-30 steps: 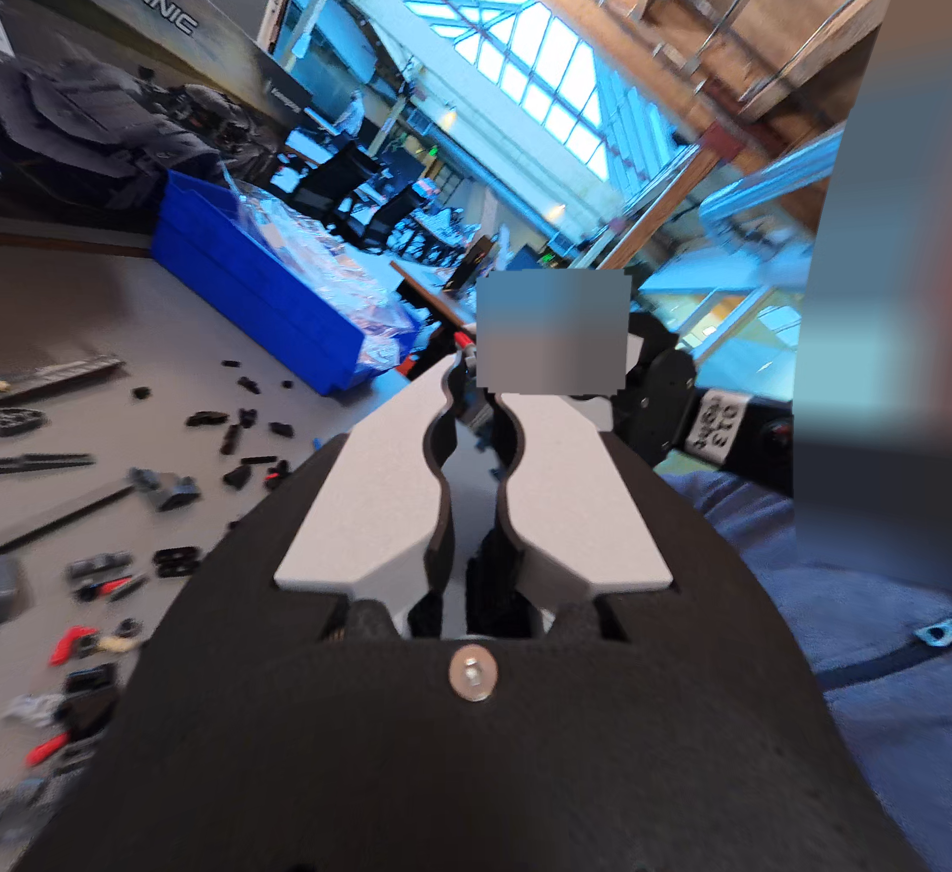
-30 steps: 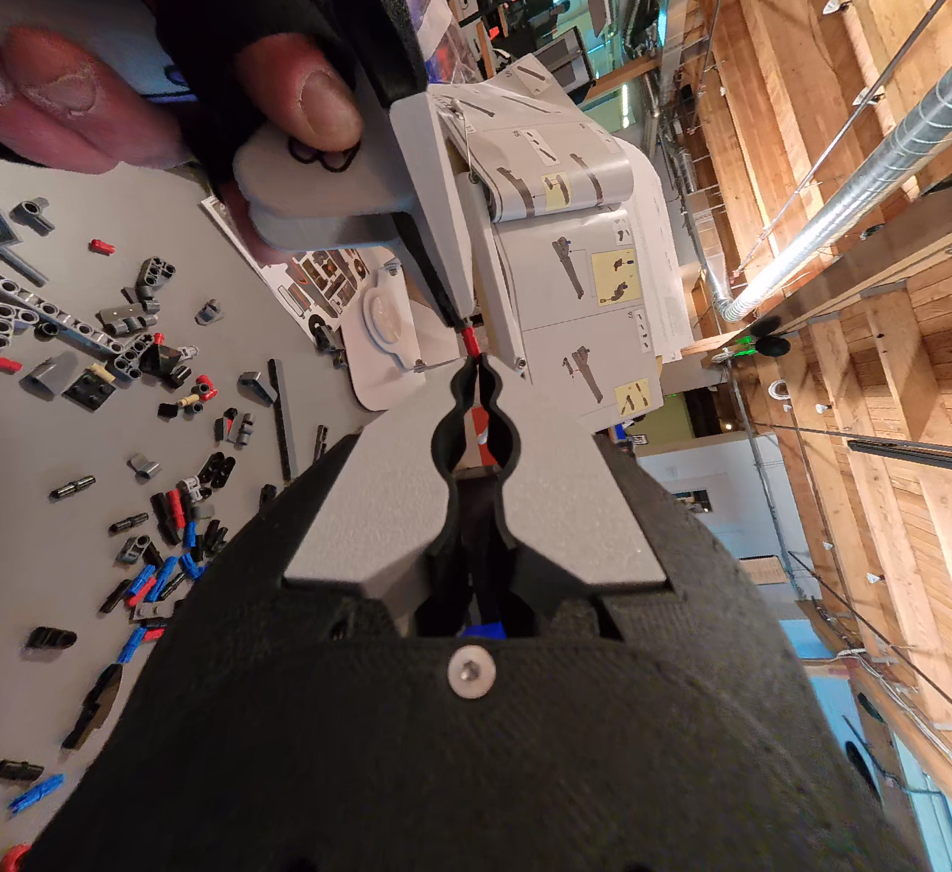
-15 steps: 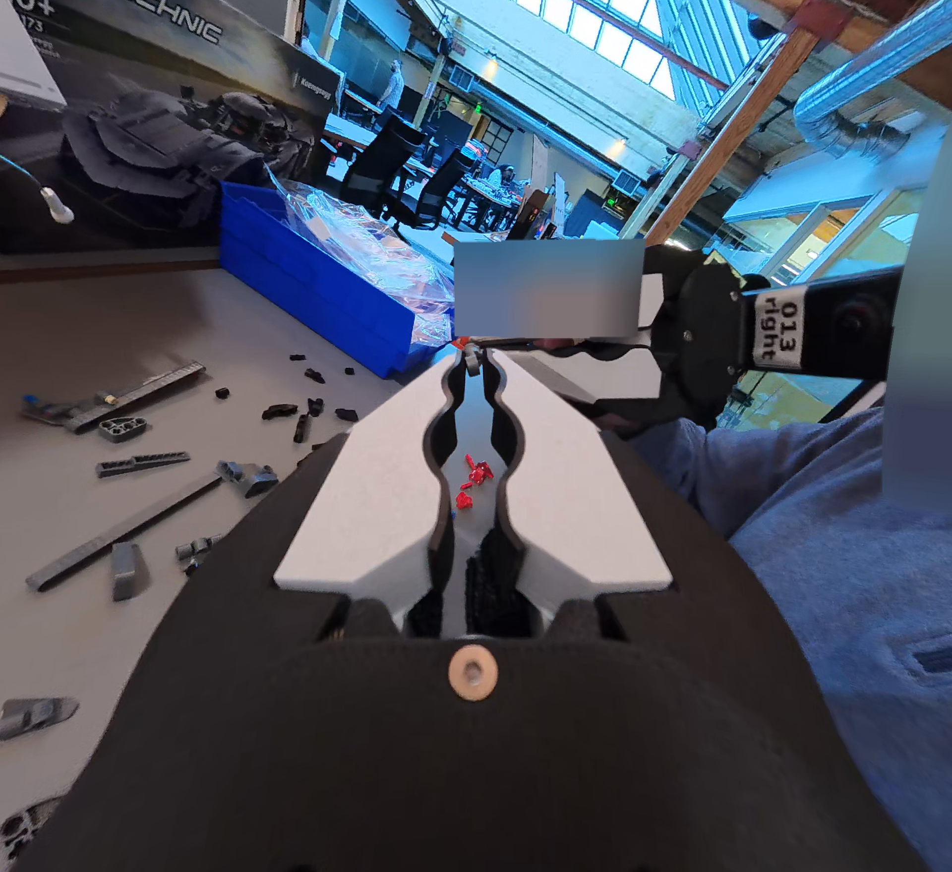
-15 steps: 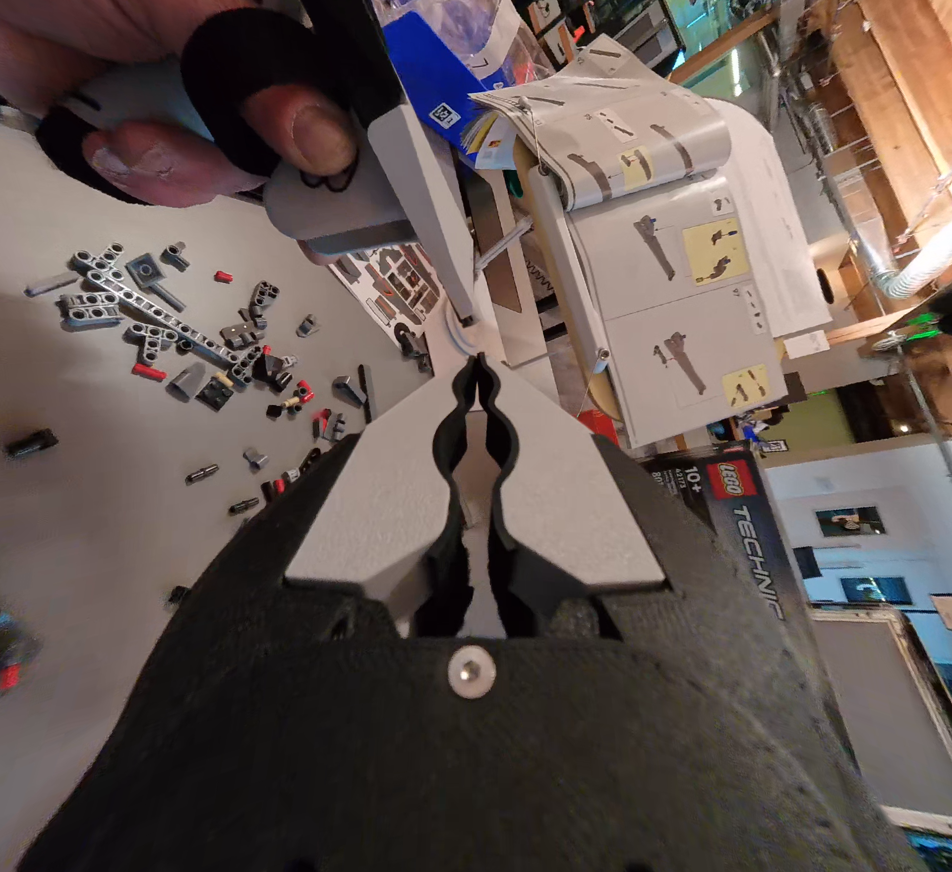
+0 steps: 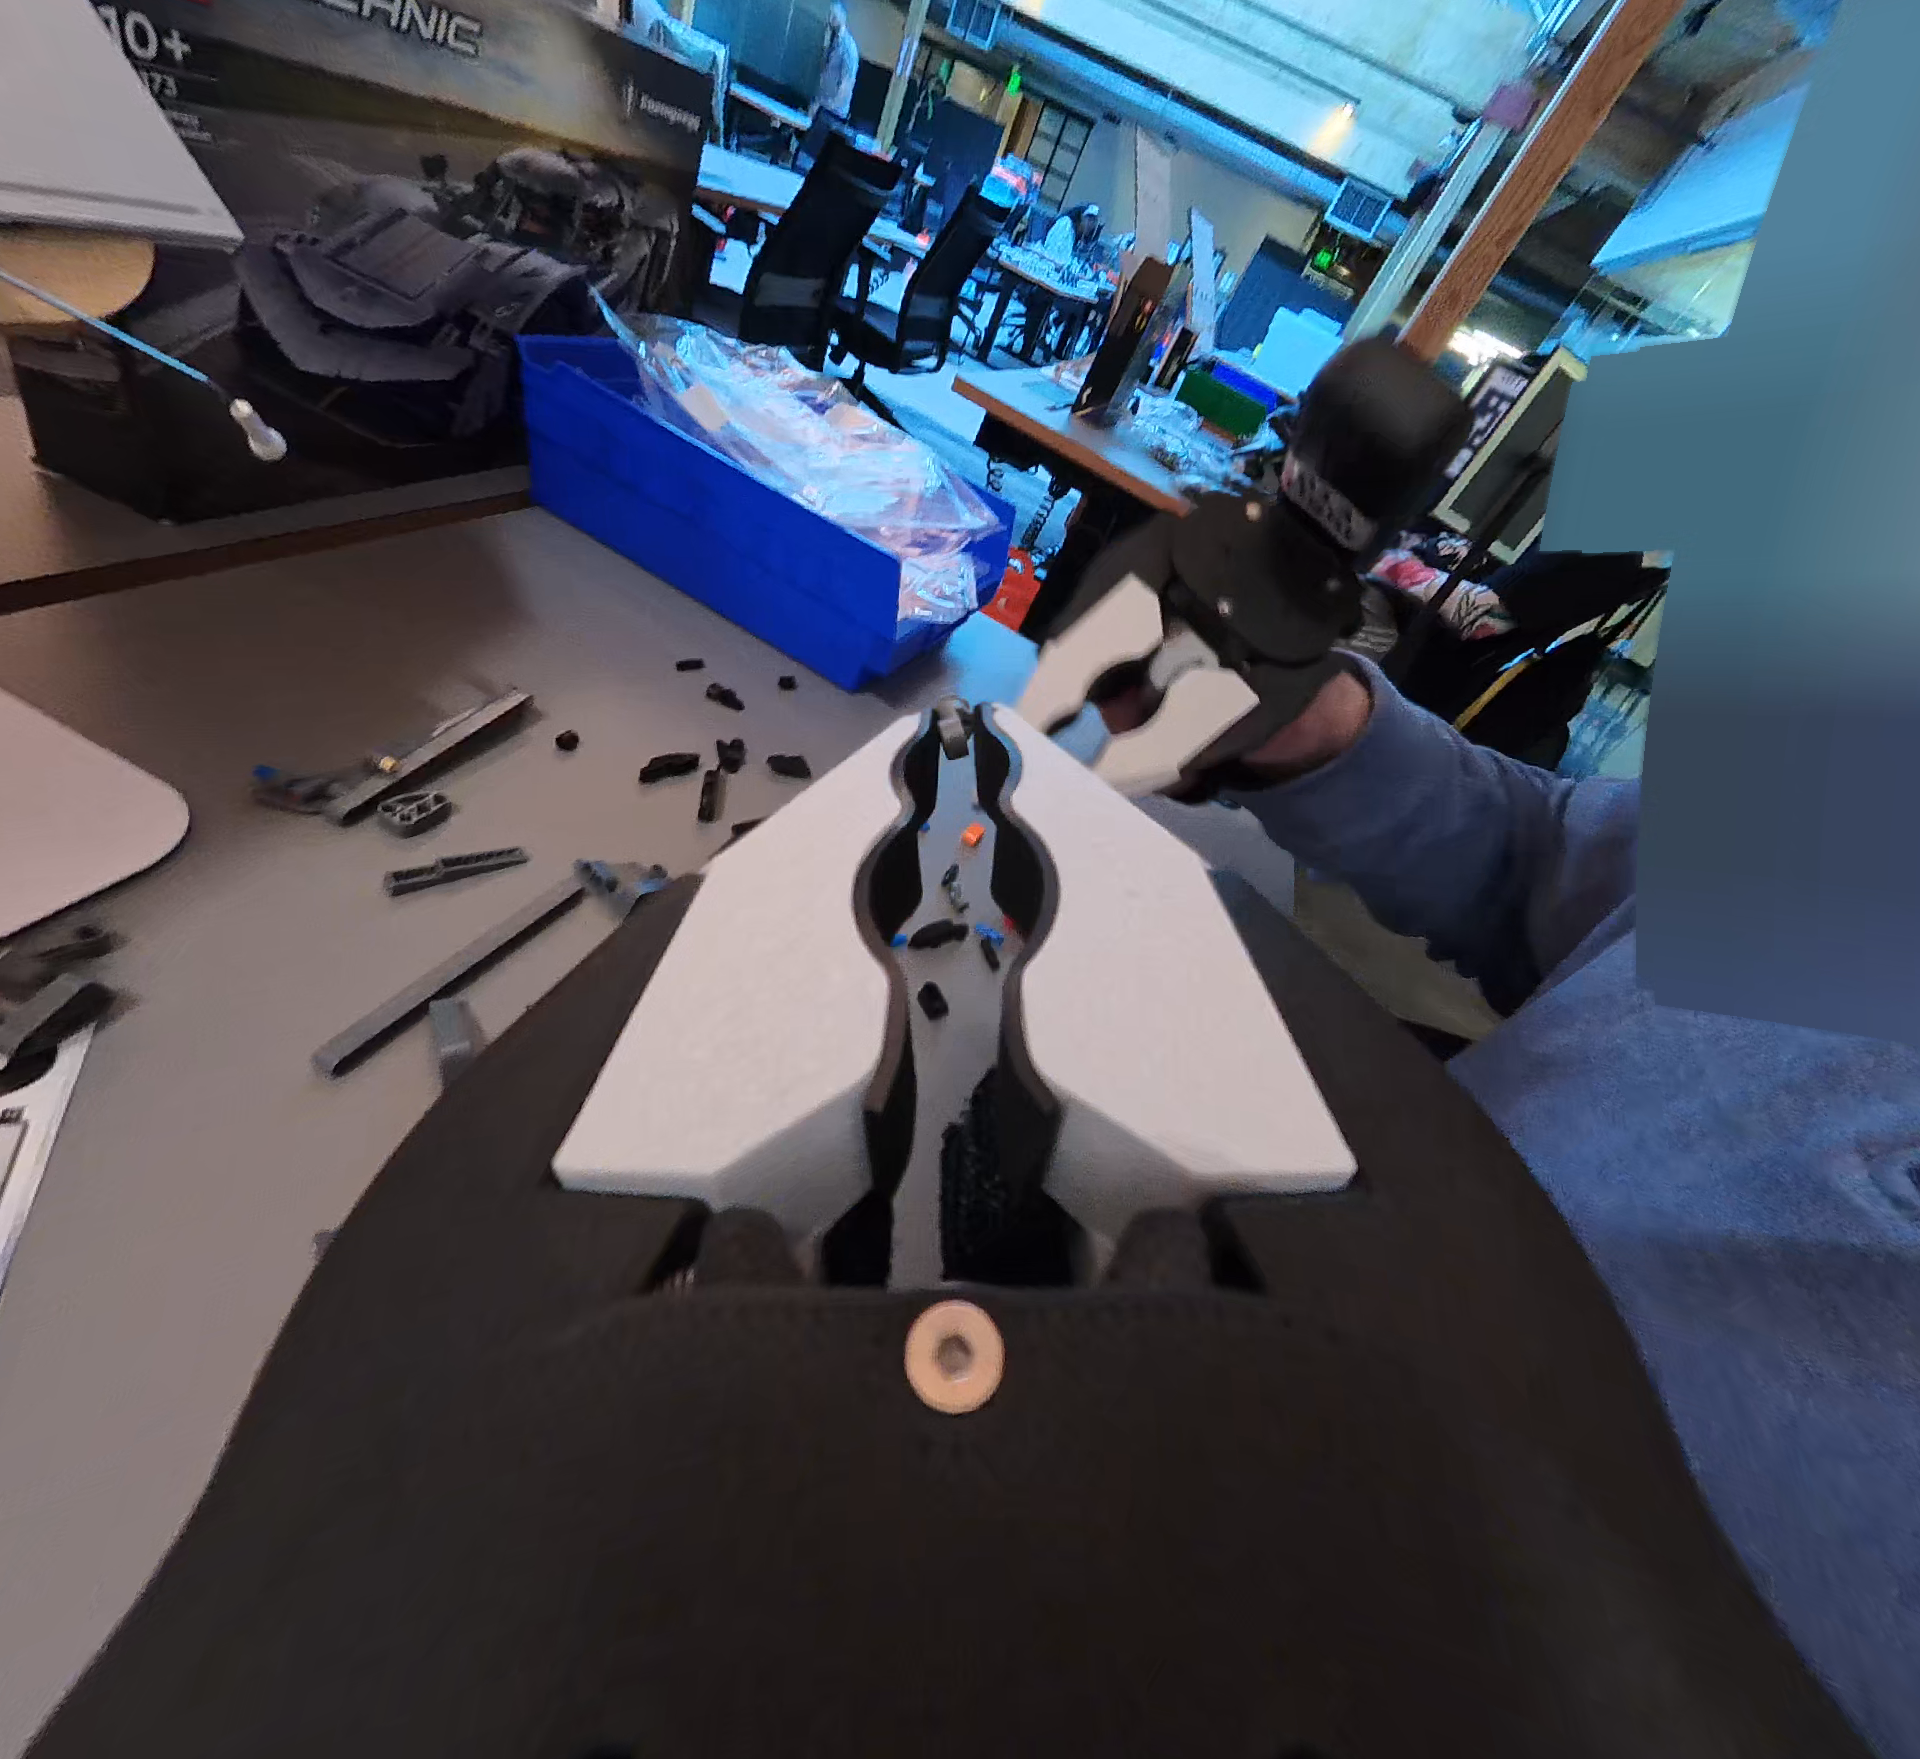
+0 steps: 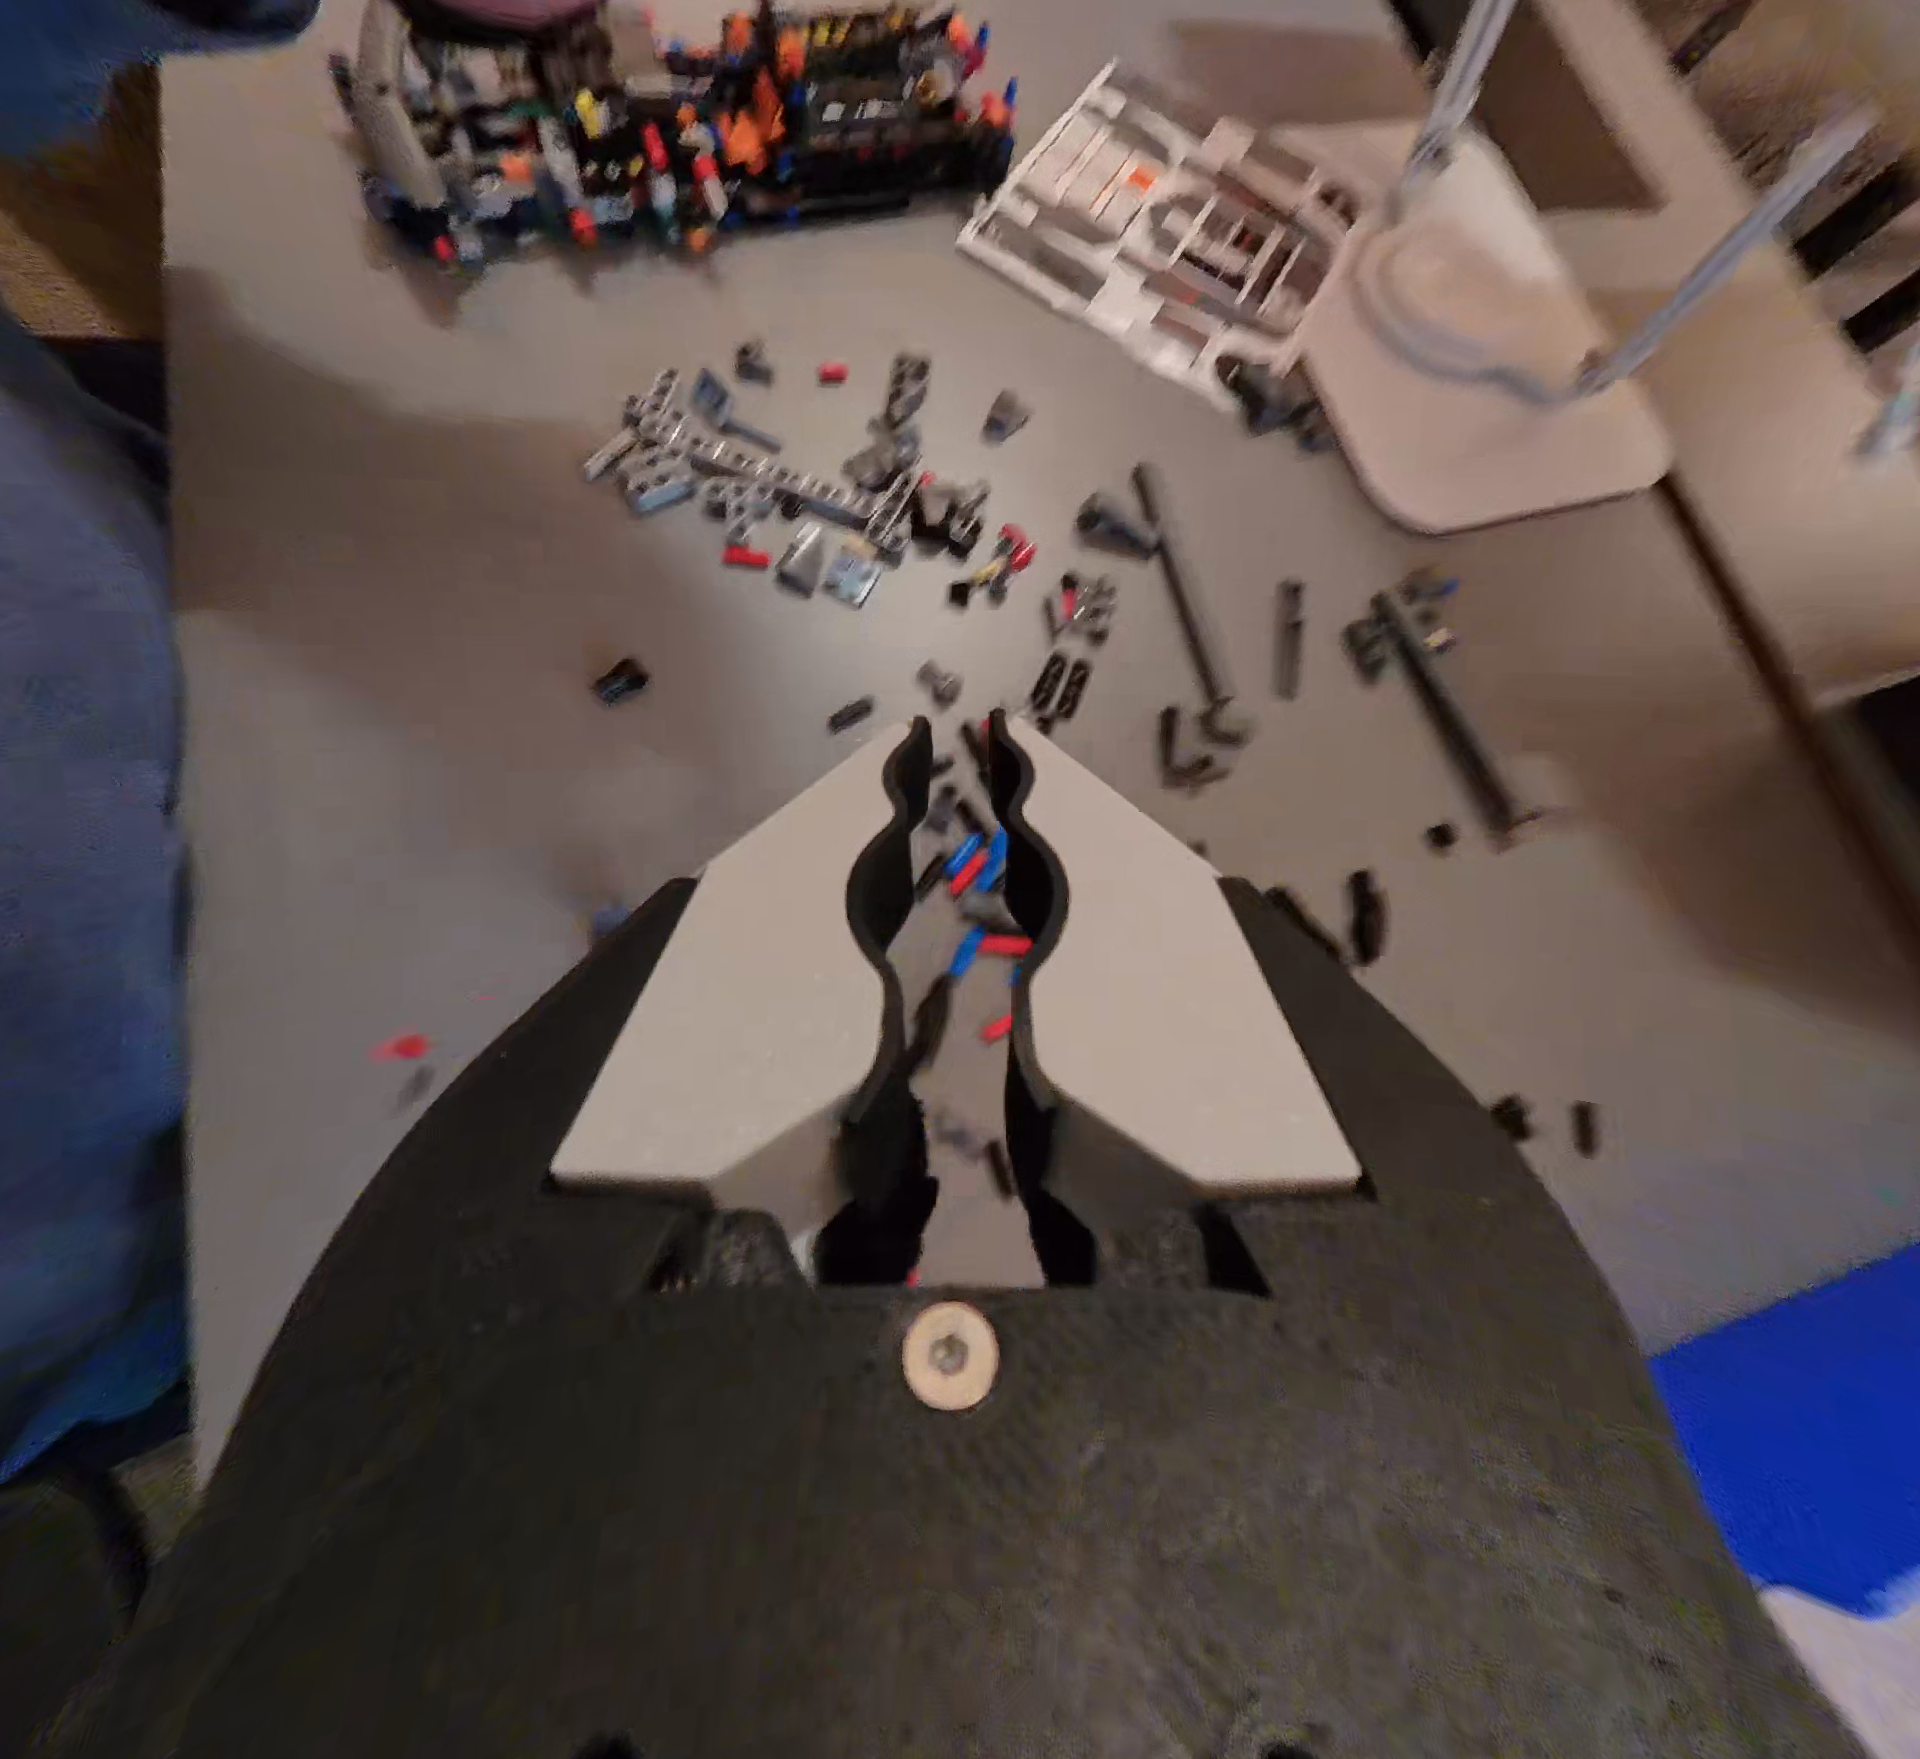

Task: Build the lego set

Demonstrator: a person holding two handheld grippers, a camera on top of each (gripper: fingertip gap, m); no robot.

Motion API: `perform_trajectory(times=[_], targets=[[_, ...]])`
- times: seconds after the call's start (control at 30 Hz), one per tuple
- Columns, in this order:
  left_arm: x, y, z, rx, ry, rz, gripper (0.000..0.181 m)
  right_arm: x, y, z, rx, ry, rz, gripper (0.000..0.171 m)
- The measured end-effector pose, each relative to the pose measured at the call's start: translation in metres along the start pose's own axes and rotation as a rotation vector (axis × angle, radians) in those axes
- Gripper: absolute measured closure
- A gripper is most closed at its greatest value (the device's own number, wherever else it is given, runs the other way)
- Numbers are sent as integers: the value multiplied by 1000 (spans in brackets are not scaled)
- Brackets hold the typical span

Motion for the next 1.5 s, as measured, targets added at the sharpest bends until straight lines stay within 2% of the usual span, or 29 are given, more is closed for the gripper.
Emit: perform_trajectory(times=[0.13,0.23,0.37,0.53,0.9,1.2,1.5], targets=[[-1,4,-12,37,32,-19,177,26,10,-37,62,-91,48,162],[-4,8,-24,63,42,-19,177,35,30,-58,46,-202,62,165],[-2,9,-38,75,74,-18,177,40,57,-83,23,-316,24,166],[-8,-6,-47,102,97,-66,177,44,83,-102,-17,-400,-46,166],[-53,-27,-49,169,17,-115,177,69,129,-121,-135,-421,-161,163],[-94,-22,-73,178,1,-59,177,96,155,-150,-173,-442,-177,154],[-111,-20,-102,204,43,8,177,106,163,-176,-236,-460,-174,138]])
Point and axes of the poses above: each gripper's, where its closed fingertips meet, y back along the fingers, z out of its top, x = y × z across the jaws, the point moved 4 cm from there along y, back along the fingers, and after that the axes turned 9 degrees about -z, right-handed, at the moved point
